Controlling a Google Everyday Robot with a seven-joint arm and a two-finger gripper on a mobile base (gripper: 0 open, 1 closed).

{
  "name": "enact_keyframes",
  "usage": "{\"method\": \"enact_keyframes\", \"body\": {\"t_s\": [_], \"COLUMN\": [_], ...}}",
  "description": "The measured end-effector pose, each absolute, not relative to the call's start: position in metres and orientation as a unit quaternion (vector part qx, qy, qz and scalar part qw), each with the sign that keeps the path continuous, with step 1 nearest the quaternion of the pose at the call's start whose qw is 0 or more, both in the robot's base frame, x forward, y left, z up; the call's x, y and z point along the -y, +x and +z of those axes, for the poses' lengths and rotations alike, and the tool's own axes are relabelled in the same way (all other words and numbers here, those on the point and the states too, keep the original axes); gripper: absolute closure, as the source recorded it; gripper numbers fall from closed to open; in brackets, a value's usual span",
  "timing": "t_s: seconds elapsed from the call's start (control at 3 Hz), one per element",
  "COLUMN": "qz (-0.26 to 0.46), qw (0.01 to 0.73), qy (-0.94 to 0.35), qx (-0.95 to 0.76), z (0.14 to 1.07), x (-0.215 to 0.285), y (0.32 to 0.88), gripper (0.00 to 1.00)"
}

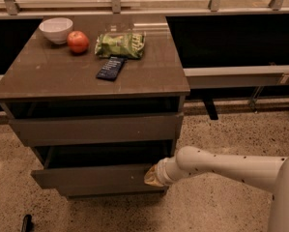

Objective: Close middle drawer

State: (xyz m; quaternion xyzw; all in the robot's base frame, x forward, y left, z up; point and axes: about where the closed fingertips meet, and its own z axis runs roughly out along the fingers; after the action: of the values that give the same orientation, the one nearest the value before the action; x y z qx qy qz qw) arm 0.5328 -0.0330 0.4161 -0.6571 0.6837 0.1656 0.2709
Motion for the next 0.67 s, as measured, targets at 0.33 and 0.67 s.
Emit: {"method": "enact_keyframes", "body": {"t_s": [0.33,0.67], "qz": [0.152,0.146], "qw": [0.290,0.306], "qy": [-0.653,-0.653], "qx": [-0.683,-0.677], "z": [0.393,0.378], "x": [0.027,0.021], "y": [0.533,0.543], "gripper": [1.00,1.00]}}
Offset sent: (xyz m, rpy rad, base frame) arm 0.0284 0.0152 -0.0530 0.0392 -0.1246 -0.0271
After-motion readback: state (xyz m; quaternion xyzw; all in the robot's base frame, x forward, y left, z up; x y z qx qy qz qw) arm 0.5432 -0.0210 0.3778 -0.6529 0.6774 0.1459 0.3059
